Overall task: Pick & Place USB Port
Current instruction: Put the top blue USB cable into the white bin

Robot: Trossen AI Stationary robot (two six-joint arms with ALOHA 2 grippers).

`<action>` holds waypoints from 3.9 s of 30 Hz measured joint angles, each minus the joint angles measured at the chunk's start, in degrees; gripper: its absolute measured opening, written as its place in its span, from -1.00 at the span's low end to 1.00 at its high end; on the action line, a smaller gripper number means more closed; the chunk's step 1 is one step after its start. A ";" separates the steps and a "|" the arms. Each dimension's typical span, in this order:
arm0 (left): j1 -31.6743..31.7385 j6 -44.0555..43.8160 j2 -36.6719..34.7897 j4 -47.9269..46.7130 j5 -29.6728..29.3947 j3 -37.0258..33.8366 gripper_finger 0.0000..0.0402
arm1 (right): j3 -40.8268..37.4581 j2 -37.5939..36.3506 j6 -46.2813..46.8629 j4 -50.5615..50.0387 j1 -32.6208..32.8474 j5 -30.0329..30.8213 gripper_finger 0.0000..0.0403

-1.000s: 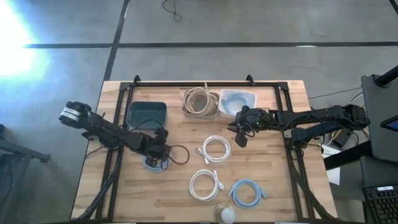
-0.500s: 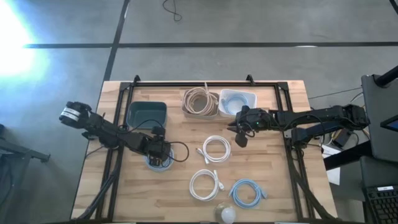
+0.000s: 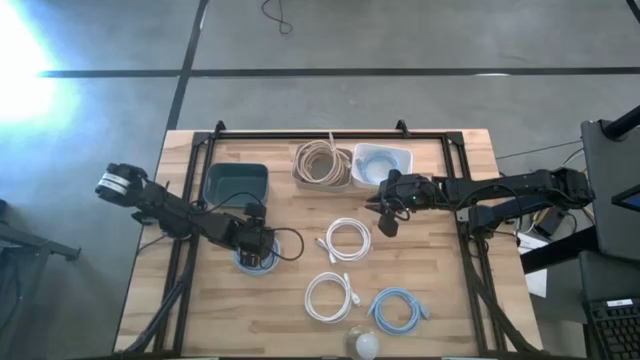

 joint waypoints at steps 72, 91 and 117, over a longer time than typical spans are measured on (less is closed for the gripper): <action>2.08 30.47 0.20 25.85 -46.33 16.22 -0.86 | -0.02 9.16 7.05 32.52 0.90 -7.57 -0.37; 1.95 39.06 0.20 27.52 -46.67 14.95 -0.85 | 27.04 27.58 3.06 15.63 -2.77 -10.57 -0.34; 0.63 34.64 0.15 27.38 -48.78 14.91 -0.81 | 42.74 40.79 -4.83 2.88 -2.95 -9.75 -0.93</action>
